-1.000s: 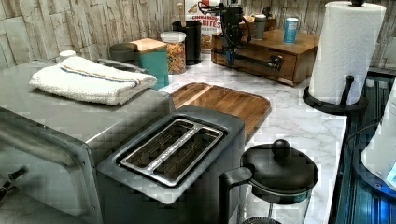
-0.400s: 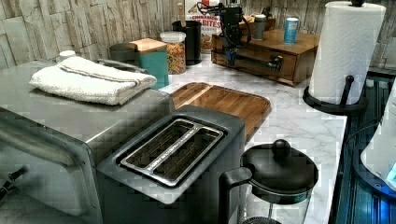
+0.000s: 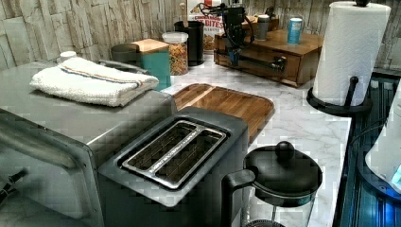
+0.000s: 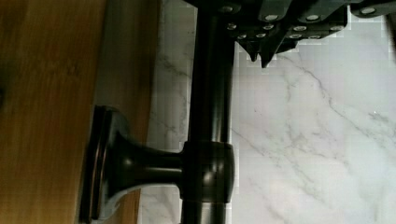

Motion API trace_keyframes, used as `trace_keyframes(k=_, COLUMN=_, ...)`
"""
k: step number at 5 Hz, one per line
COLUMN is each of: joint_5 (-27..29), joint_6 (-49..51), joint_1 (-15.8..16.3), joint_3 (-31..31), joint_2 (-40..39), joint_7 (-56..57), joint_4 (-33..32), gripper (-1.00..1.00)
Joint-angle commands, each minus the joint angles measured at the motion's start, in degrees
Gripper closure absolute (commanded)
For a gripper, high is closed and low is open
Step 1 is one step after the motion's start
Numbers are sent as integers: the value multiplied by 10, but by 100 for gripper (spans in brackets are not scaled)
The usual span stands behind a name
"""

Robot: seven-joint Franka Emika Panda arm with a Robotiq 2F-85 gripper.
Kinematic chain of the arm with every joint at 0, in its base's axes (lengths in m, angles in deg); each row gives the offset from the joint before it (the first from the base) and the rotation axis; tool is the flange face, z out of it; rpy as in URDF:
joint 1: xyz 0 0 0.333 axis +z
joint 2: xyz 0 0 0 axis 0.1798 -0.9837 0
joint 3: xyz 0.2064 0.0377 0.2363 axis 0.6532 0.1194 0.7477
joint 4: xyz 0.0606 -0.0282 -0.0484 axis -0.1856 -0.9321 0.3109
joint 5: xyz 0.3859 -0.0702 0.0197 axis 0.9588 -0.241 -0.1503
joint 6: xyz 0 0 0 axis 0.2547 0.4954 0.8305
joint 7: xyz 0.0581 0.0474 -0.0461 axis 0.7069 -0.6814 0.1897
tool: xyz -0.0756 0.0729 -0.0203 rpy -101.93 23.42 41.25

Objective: Close the drawer.

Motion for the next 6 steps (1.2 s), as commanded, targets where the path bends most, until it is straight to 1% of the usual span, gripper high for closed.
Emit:
trace_keyframes(k=1, joint_5=-7, joint_6=-9, joint_1=-82, joint_3=-92, joint_2=47, joint_7=-32, joint_4=14, gripper=100)
trace_keyframes(k=2, joint_5=-1, joint_6=-9, joint_1=-73, joint_3=-102, joint_2=46, joint_7=-29, joint_4=15, gripper=100)
trace_keyframes(k=6, joint_5=1, joint_6=-8, joint_1=-70, joint_3=-105, joint_2=45, joint_7=-27, joint_4=15, gripper=100)
